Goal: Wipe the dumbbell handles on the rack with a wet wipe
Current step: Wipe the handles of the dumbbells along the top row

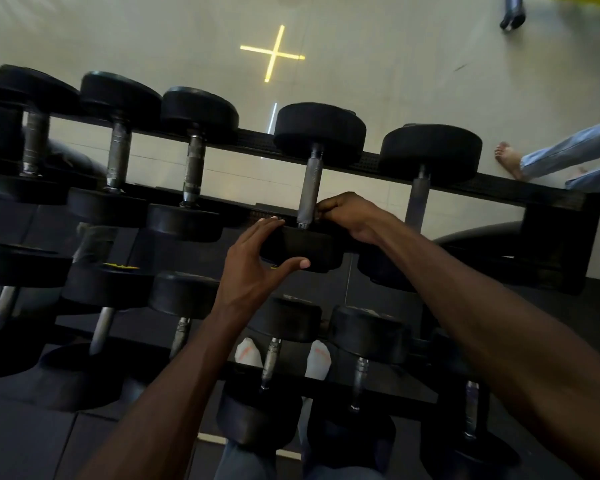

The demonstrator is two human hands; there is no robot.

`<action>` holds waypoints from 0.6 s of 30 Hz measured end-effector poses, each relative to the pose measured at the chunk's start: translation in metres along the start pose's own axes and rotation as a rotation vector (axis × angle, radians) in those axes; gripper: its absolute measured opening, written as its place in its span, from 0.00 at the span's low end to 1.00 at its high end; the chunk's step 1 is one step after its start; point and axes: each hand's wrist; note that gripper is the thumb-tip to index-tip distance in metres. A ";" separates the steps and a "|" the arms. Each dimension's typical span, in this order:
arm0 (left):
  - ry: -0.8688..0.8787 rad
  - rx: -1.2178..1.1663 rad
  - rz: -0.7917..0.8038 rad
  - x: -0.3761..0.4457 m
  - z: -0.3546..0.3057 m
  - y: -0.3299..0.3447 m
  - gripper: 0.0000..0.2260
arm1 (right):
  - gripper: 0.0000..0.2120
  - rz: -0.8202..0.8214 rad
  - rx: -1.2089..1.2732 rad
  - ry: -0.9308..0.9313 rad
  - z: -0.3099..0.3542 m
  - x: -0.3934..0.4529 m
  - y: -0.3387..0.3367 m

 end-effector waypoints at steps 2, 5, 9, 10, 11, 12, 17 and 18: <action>0.006 0.006 0.002 0.001 0.000 0.000 0.37 | 0.11 0.030 0.079 0.025 -0.003 0.000 0.007; 0.006 -0.002 0.006 0.001 -0.001 -0.001 0.37 | 0.11 0.030 0.041 0.038 -0.005 -0.004 0.004; -0.012 -0.014 0.010 0.000 -0.002 -0.001 0.37 | 0.09 -0.035 -0.202 0.009 0.005 -0.006 -0.004; -0.011 -0.010 0.009 0.000 -0.003 -0.001 0.37 | 0.09 -0.051 -0.271 -0.006 0.006 -0.006 -0.001; -0.010 -0.006 0.010 0.000 -0.003 -0.001 0.37 | 0.10 -0.062 -0.314 -0.017 0.007 -0.007 0.005; -0.010 -0.007 0.011 0.000 -0.003 -0.001 0.37 | 0.10 -0.069 -0.340 -0.024 0.006 -0.008 0.010; -0.013 -0.018 0.004 -0.001 -0.004 -0.001 0.35 | 0.09 -0.069 -0.356 -0.001 0.006 -0.013 0.010; -0.013 -0.026 0.001 -0.001 -0.004 -0.001 0.35 | 0.09 -0.078 -0.361 0.008 0.007 -0.012 0.010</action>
Point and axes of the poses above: each hand's wrist, its own x-axis towards the middle knuckle, its own y-axis out of the palm, z = x × y, and after that the axes turned 9 degrees about x, right-handed
